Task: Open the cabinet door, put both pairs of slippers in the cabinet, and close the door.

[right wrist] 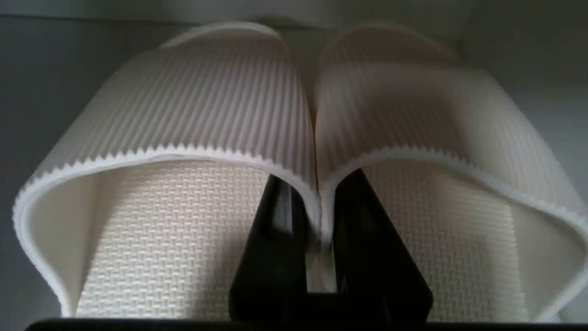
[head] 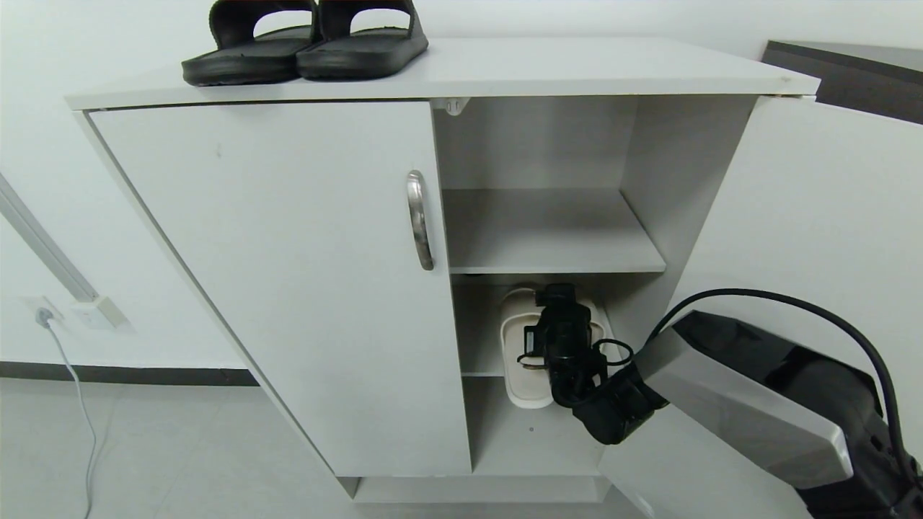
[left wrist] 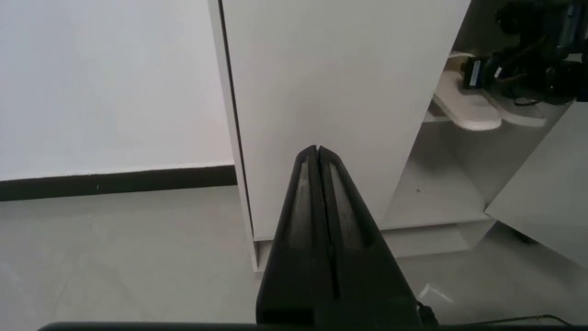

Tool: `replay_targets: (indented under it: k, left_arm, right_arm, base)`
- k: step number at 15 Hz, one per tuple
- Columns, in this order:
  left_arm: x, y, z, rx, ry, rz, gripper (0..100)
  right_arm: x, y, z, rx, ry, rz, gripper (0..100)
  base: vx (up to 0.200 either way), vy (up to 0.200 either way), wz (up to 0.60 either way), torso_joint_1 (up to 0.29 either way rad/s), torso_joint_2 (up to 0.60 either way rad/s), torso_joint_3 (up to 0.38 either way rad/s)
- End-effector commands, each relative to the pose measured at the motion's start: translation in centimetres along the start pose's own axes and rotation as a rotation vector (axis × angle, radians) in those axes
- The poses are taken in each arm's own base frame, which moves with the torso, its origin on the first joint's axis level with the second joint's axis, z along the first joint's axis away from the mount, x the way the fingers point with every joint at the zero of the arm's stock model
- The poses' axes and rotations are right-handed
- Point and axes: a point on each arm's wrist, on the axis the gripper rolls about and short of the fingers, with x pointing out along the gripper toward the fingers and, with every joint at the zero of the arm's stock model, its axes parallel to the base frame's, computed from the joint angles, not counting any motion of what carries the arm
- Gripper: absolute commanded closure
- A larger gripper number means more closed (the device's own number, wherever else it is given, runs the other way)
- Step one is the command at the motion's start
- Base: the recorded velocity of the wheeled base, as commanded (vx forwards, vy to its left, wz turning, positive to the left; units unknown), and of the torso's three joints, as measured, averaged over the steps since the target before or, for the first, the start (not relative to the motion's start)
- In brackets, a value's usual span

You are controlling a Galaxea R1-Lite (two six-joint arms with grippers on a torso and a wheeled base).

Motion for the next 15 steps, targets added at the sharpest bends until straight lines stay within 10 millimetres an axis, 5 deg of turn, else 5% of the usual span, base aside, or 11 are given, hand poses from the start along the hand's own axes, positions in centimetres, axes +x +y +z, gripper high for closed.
replay_targets:
  k: [1, 15]
  left_arm:
    - [0.0, 0.0, 0.0, 0.000, 0.001, 0.000, 100]
    - [0.0, 0.0, 0.0, 0.000, 0.001, 0.000, 100]
  right_arm:
    - [1.3, 0.0, -0.1, 0.008, -0.006, 0.005, 100]
    - [4.9, 0.6, -0.4, -0.002, 0.000, -0.021, 100]
  base:
    - [0.000, 0.000, 0.00, 0.000, 0.00, 0.000]
    - [0.000, 0.000, 0.00, 0.000, 0.00, 0.000]
